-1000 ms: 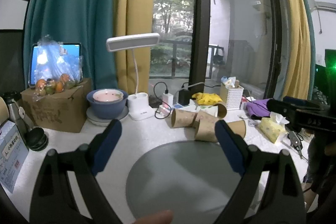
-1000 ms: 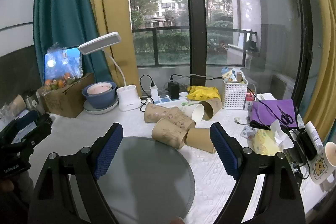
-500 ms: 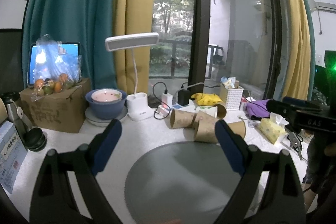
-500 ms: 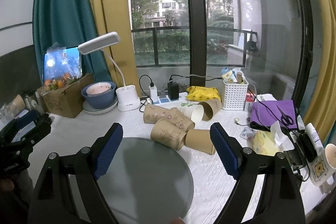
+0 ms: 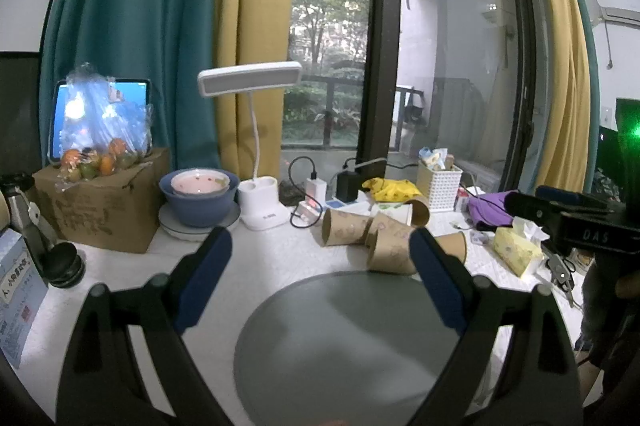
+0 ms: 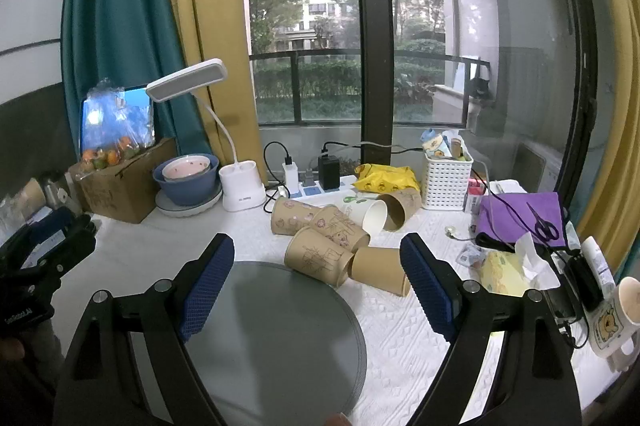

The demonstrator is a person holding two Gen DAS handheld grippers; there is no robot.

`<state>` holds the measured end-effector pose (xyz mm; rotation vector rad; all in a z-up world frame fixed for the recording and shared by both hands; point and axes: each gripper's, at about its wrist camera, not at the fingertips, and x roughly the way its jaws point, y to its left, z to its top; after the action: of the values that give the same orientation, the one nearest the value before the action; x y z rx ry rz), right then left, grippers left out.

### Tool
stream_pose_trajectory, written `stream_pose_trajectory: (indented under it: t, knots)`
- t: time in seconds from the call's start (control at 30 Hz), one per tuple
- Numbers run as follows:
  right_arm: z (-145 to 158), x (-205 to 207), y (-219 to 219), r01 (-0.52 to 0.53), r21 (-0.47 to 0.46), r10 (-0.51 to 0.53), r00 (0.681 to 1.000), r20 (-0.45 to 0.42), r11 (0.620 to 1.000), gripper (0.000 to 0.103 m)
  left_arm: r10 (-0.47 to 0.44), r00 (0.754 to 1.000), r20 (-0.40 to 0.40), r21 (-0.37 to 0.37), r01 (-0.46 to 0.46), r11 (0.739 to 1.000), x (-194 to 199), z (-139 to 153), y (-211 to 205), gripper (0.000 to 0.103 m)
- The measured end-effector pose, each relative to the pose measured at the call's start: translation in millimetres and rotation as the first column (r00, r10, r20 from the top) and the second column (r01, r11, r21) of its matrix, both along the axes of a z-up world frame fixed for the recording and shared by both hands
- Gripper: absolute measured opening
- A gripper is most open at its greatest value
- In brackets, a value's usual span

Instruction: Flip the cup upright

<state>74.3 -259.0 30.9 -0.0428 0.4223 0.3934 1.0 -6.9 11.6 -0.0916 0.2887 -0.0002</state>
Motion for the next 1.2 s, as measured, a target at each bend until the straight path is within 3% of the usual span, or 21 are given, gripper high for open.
stream_pose_trajectory:
  t: [1.2]
  knots:
    - [-0.7,5.1,2.6,0.001,-0.005,-0.001,1.000,-0.003,1.000,0.087,-0.006,1.000,-0.004,0.001,0.006,1.000,5.6,1.0,-6.9,0.091]
